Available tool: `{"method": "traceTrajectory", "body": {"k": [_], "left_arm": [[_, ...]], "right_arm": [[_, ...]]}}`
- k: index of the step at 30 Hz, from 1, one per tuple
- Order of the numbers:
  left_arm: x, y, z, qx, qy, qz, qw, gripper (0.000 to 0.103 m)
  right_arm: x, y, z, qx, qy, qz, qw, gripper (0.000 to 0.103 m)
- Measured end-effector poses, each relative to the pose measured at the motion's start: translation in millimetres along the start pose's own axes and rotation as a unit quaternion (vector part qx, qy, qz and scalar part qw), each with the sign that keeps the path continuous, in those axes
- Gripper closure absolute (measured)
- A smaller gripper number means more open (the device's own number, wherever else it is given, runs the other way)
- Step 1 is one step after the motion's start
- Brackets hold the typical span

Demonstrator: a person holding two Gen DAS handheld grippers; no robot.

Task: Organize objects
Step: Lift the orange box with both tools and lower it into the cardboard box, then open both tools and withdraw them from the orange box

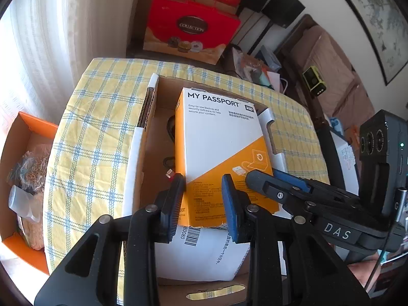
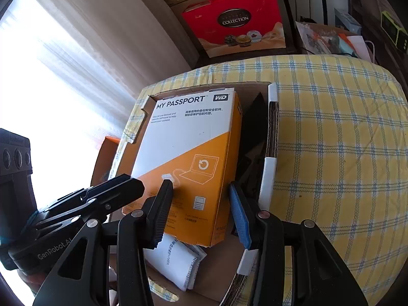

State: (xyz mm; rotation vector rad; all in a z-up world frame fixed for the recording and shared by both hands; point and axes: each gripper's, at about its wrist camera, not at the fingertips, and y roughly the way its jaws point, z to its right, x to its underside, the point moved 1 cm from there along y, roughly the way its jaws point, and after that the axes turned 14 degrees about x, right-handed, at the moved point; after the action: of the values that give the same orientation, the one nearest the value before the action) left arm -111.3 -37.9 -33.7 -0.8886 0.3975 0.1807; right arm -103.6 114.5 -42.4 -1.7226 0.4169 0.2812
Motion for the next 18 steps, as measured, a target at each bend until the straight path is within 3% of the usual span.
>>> {"method": "traceTrajectory", "body": {"k": [10, 12, 14, 18], "left_arm": [[-8, -1, -3, 0.012, -0.001, 0.0, 0.9999, 0.076], [-6, -10, -3, 0.011, -0.001, 0.009, 0.9999, 0.062], [-5, -21, -2, 0.009, 0.004, 0.024, 0.9997, 0.048], [2, -42, 3, -0.003, 0.028, 0.039, 0.9988, 0.042]], "right_arm": [[-7, -2, 0, 0.004, 0.0, -0.007, 1.0, 0.054], [-7, -8, 2, 0.0, 0.005, -0.002, 1.0, 0.054], [-8, -17, 5, 0.008, 0.004, 0.01, 1.0, 0.047], [-6, -37, 8, 0.023, -0.01, 0.032, 0.999, 0.042]]}}
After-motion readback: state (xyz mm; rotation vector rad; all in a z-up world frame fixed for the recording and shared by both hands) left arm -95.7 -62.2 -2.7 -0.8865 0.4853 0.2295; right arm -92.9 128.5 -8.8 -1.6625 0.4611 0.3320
